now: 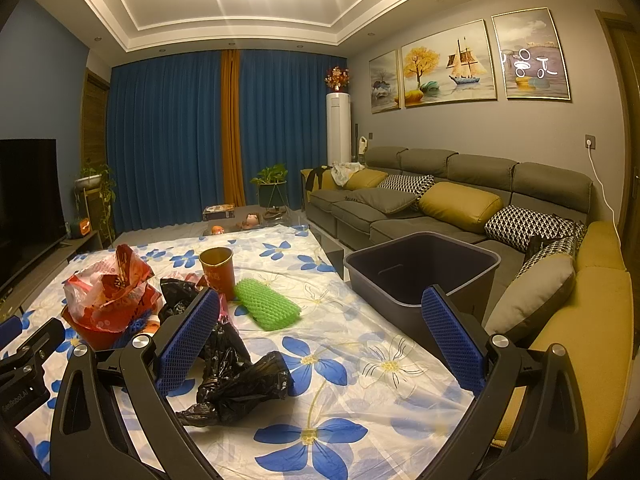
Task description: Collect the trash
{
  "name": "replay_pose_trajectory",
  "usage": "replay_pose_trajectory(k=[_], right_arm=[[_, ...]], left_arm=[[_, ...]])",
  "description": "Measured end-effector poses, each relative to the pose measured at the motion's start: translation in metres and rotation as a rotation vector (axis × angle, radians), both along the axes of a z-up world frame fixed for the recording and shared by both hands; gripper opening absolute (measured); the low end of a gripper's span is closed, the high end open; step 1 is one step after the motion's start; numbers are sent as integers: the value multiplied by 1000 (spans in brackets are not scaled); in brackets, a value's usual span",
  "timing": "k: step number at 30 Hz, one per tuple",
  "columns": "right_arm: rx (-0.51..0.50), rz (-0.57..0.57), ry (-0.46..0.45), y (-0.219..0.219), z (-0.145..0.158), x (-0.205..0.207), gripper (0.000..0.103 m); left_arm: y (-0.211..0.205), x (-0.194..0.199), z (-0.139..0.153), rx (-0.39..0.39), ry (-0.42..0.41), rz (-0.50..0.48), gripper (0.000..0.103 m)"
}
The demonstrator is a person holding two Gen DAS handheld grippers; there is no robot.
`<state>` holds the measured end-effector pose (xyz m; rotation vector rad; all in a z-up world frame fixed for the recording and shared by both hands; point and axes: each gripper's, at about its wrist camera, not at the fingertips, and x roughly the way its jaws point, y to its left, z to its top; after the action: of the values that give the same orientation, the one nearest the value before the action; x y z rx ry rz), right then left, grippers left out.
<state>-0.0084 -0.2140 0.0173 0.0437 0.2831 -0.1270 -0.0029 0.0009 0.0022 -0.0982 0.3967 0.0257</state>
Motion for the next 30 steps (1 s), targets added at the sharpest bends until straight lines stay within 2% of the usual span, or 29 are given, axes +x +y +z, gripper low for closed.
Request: replay_pose_trajectory(k=[30], right_arm=[[4,3,12,0,-6,4,98]], left_arm=[[0,0,0,0,1,0,89]])
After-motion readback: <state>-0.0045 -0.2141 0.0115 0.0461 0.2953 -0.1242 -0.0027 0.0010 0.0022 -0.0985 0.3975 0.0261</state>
